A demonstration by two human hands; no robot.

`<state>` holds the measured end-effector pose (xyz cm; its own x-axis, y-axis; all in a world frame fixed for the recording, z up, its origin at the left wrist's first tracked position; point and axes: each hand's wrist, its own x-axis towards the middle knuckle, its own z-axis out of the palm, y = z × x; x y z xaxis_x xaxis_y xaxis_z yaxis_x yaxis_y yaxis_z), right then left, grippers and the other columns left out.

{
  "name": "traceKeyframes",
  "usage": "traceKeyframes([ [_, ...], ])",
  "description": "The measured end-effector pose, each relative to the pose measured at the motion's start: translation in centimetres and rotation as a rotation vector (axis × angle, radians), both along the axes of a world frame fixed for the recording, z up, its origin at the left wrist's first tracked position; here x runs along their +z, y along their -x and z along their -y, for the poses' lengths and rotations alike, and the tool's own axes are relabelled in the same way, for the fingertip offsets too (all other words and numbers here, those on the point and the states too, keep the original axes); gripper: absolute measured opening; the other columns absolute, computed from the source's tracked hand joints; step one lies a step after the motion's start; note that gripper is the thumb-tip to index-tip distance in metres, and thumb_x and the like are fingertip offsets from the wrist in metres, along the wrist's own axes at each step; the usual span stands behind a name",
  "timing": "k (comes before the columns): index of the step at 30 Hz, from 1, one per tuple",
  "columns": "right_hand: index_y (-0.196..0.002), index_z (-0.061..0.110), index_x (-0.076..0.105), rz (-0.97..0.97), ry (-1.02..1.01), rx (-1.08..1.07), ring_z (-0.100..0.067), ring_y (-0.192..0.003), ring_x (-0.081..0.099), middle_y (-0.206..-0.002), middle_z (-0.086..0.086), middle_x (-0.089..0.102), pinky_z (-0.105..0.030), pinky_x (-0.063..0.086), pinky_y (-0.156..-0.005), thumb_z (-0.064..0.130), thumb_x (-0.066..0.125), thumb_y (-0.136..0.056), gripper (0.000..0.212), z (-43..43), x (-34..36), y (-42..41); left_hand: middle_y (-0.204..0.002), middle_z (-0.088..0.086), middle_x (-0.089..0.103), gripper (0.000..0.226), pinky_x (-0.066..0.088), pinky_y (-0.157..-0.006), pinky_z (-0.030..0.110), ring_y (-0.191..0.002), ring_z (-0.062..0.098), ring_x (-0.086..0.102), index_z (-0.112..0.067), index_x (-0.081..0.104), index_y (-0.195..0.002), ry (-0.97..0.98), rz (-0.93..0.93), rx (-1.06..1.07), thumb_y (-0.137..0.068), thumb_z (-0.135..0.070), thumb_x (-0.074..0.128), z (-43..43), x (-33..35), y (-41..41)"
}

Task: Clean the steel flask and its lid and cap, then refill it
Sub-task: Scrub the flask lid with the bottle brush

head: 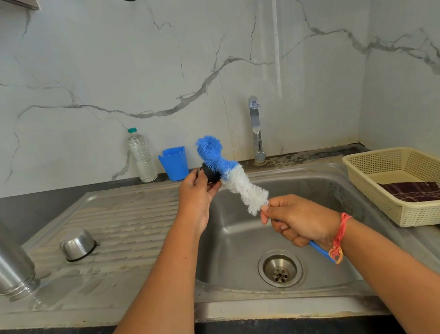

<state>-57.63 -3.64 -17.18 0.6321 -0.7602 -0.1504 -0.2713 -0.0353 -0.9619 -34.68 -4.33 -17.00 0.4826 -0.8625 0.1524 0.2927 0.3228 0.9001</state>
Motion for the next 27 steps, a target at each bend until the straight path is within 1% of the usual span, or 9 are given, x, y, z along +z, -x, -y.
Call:
traceKeyframes([
  [2,-0.091,0.013,0.061,0.011,-0.014,-0.001,-0.008,-0.044,0.022,-0.060,0.003,0.036,-0.017,0.019,-0.037,0.028,0.045,-0.107,0.028,0.2,0.1,0.3,-0.126,0.016,0.071,0.024,0.059,-0.097,0.034,-0.113,0.022,0.072,0.000,0.063,-0.126,0.016,-0.002,0.001,-0.109,-0.009,0.049,0.1,0.2,0.1],
  [6,-0.092,0.013,0.061,-0.017,-0.056,0.064,-0.008,-0.045,0.021,-0.060,0.003,0.036,-0.016,0.017,-0.038,0.028,0.044,-0.107,0.027,0.0,-0.1,0.5,-0.127,0.019,0.070,0.023,0.061,-0.093,0.032,-0.115,0.024,0.071,0.000,0.063,-0.126,0.083,-0.224,0.040,-0.107,-0.009,0.055,0.0,0.6,-0.9],
  [9,-0.091,0.014,0.060,0.006,-0.049,0.032,-0.008,-0.045,0.021,-0.060,0.003,0.036,-0.016,0.017,-0.038,0.029,0.044,-0.107,0.027,0.1,-0.1,0.0,-0.122,0.016,0.073,0.020,0.060,-0.095,0.032,-0.113,0.023,0.072,-0.002,0.065,-0.122,0.045,-0.122,-0.038,-0.106,-0.008,0.055,-0.3,0.4,-0.4],
  [11,-0.090,0.014,0.059,0.058,-0.046,-0.038,-0.007,-0.043,0.021,-0.060,0.002,0.035,-0.016,0.018,-0.038,0.028,0.043,-0.107,0.028,0.4,-0.2,-0.1,-0.123,0.016,0.073,0.022,0.059,-0.096,0.033,-0.113,0.022,0.073,-0.003,0.065,-0.125,0.021,-0.052,-0.070,-0.105,-0.008,0.057,-0.1,0.3,0.0],
  [13,-0.090,0.012,0.058,0.095,-0.011,-0.112,-0.008,-0.043,0.020,-0.060,0.001,0.034,-0.016,0.016,-0.039,0.027,0.042,-0.108,0.029,0.5,-0.3,0.0,-0.127,0.016,0.070,0.027,0.059,-0.095,0.032,-0.115,0.023,0.071,-0.003,0.061,-0.131,0.008,-0.027,-0.038,-0.104,-0.008,0.059,0.4,0.2,0.1],
  [16,-0.089,0.012,0.059,0.115,0.053,-0.140,-0.009,-0.043,0.020,-0.060,0.001,0.033,-0.017,0.015,-0.041,0.028,0.041,-0.108,0.031,0.4,-0.5,-0.1,-0.129,0.008,0.067,0.023,0.058,-0.096,0.030,-0.120,0.022,0.068,-0.011,0.062,-0.124,0.007,-0.028,0.032,-0.102,-0.005,0.061,0.4,0.1,0.0],
  [20,-0.090,0.012,0.061,0.046,0.106,-0.079,-0.010,-0.044,0.021,-0.060,0.001,0.034,-0.021,0.016,-0.041,0.029,0.043,-0.107,0.031,0.1,-0.6,-0.7,-0.128,0.004,0.069,0.023,0.057,-0.096,0.030,-0.117,0.017,0.069,-0.014,0.065,-0.119,0.036,-0.074,0.082,-0.099,-0.002,0.065,0.3,0.1,-0.2],
  [24,-0.092,0.011,0.062,-0.043,0.081,-0.028,-0.009,-0.045,0.022,-0.058,0.003,0.036,-0.020,0.017,-0.040,0.029,0.043,-0.107,0.030,-0.2,-0.7,-0.4,-0.133,0.010,0.067,0.040,0.059,-0.095,0.032,-0.121,0.024,0.067,-0.003,0.059,-0.133,0.069,-0.271,0.188,-0.095,-0.003,0.070,0.3,0.0,-1.5],
  [27,-0.091,0.011,0.062,-0.076,0.096,-0.028,-0.009,-0.045,0.022,-0.056,0.004,0.036,-0.020,0.018,-0.040,0.029,0.043,-0.107,0.031,-0.2,-0.7,-0.2,-0.131,0.013,0.068,0.041,0.060,-0.095,0.033,-0.119,0.024,0.069,-0.004,0.059,-0.131,0.075,-0.289,0.188,-0.093,-0.002,0.072,0.1,-0.1,-2.0],
])
